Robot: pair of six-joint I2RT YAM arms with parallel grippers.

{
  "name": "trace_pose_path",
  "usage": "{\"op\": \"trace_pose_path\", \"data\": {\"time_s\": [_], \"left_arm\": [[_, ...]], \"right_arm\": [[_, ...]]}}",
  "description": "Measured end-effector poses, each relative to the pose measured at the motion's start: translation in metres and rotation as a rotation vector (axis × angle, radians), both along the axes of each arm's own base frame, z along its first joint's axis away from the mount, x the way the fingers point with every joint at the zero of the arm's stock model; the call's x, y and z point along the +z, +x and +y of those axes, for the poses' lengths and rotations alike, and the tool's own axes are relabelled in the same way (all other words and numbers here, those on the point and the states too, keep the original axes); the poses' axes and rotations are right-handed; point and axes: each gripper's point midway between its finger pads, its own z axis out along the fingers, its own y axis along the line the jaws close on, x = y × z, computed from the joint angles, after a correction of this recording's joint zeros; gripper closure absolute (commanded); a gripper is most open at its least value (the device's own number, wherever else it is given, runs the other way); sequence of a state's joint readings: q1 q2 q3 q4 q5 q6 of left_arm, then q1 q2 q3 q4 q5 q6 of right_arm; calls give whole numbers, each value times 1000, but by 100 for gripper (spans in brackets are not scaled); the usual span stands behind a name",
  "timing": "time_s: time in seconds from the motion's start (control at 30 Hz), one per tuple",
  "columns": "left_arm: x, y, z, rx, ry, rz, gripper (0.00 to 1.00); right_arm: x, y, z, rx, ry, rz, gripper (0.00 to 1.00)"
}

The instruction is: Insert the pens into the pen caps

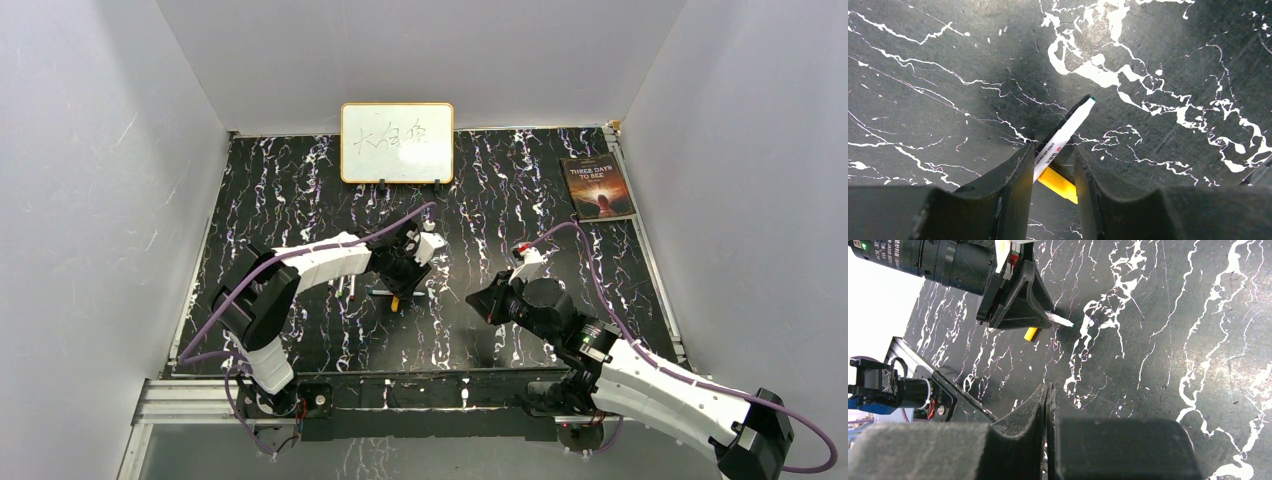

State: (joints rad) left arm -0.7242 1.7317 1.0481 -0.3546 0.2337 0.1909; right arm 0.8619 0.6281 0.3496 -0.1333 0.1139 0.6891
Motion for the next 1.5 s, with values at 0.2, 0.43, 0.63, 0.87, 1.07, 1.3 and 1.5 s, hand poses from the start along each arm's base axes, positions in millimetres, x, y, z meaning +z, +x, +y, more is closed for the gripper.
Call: {"op": "trace_pose_path", "data": {"time_s": [0.2, 0.43, 0.63, 0.87, 1.07, 1.3, 1.5], "left_arm": [[-5, 0, 2, 3, 11, -5, 69], [-7, 4, 3, 1, 26, -29, 84], [-8, 6, 4, 4, 31, -37, 90], [-7, 8, 5, 3, 45, -52, 100], [-6, 13, 7, 7, 70, -83, 100], [8, 26, 10, 35, 78, -163, 100], [68, 38, -3, 57, -66, -297, 100]], "right_arm": [[0, 0, 0, 0, -1, 1, 100], [-11, -2, -2, 0, -19, 17, 100], [-18, -3, -4, 0, -31, 27, 100], [-15, -5, -6, 0, -26, 24, 100], [-16, -5, -6, -3, -22, 29, 100], [-16, -5, -5, -4, -19, 33, 100], [-15, -3, -2, -8, -18, 44, 54]]}}
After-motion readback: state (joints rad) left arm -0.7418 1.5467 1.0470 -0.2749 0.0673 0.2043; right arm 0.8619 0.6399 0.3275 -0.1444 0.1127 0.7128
